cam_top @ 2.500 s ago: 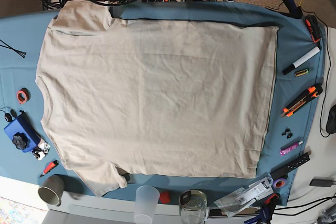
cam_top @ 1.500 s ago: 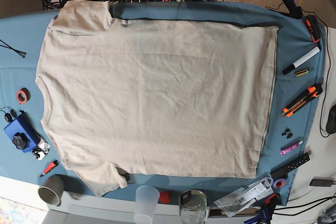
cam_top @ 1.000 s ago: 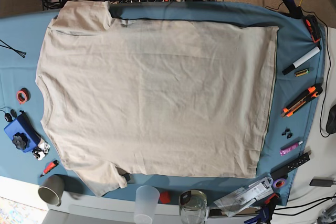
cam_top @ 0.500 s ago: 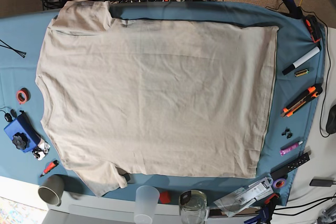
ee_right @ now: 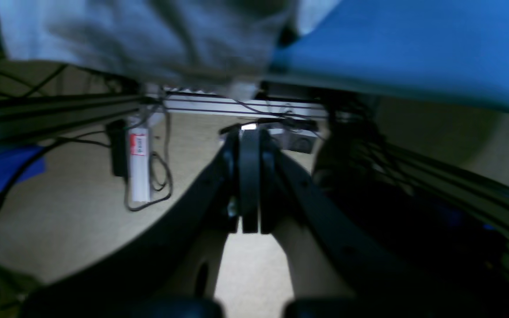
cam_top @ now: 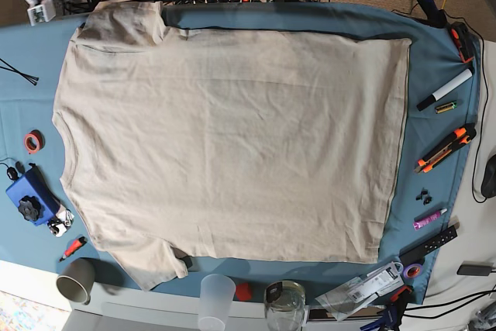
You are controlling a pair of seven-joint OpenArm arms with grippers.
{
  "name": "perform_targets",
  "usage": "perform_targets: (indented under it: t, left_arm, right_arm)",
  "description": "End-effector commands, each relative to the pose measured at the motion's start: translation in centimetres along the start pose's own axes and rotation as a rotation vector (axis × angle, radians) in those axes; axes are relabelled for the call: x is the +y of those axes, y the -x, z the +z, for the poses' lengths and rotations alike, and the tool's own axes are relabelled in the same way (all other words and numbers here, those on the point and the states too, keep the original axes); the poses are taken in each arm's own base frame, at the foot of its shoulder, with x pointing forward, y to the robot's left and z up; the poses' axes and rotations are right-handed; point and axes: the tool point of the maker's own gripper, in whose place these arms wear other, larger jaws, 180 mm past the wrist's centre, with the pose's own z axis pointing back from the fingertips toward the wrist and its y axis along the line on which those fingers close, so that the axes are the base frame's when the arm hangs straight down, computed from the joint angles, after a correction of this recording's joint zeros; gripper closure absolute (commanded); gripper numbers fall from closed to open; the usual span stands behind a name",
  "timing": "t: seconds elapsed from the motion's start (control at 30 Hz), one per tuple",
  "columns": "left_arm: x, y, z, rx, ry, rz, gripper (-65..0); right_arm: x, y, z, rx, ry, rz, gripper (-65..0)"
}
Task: Fold the T-shirt properly
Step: 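Move the right gripper down to the beige shirt's shoulder corner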
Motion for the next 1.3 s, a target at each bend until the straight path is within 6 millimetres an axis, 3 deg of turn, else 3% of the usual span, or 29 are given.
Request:
perform_targets:
  t: [0.0, 0.03, 0.17, 0.23, 0.43, 0.6, 0.73, 0.87, 1.07, 1.27]
  left_arm:
    - [0.0, 0.2, 0.6, 0.003, 0.002, -0.006, 0.0]
    - [0.0, 0.2, 0.6, 0.003, 0.002, -0.006, 0.0]
    - [0.0, 0.2, 0.6, 0.003, 0.003, -0.006, 0.0]
    - [0.0, 0.2, 0.6, 0.003, 0.002, -0.007, 0.0]
    - [0.0, 0.2, 0.6, 0.002, 0.002, -0.007, 0.0]
    - [0.0, 0.0, 0.4, -0.002, 0.004, -0.008, 0.0]
    - [0.0, -0.2, 0.4, -0.007, 0.005, -0.009, 0.0]
    - [0.0, -0.2, 0.3, -0.009, 0.005, -0.009, 0.0]
    - [0.0, -0.2, 0.4, -0.008, 0.005, -0.009, 0.0]
    - [0.0, -0.4, 0.3, -0.014, 0.004, -0.01, 0.0]
  right_arm:
    - [-0.5, -0.8, 0.6, -0.025, 0.017, 0.02, 0.0]
    - [-0.8, -1.0, 0.7, -0.031, 0.026, 0.02, -0.3]
    - [-0.8, -1.5, 0.7, -0.051, 0.02, 0.044, -22.6]
    - [-0.9, -1.5, 0.7, -0.052, 0.023, 0.044, -28.5]
    - [-2.5, -1.1, 0.7, -0.019, 0.111, 0.087, -28.6]
    - [-2.8, -2.9, 0.2, -0.076, 0.123, 0.075, -28.6]
    - [-3.7, -3.7, -0.6, -0.109, 0.133, 0.036, -28.6]
    - [-4.9, -3.0, -2.3, -0.11, 0.116, -0.041, -28.6]
    - [-3.4, -2.4, -4.3, -0.143, -0.059, -0.092, -28.6]
    - [-3.8, -2.3, -5.2, -0.145, -0.073, -0.134, -28.5]
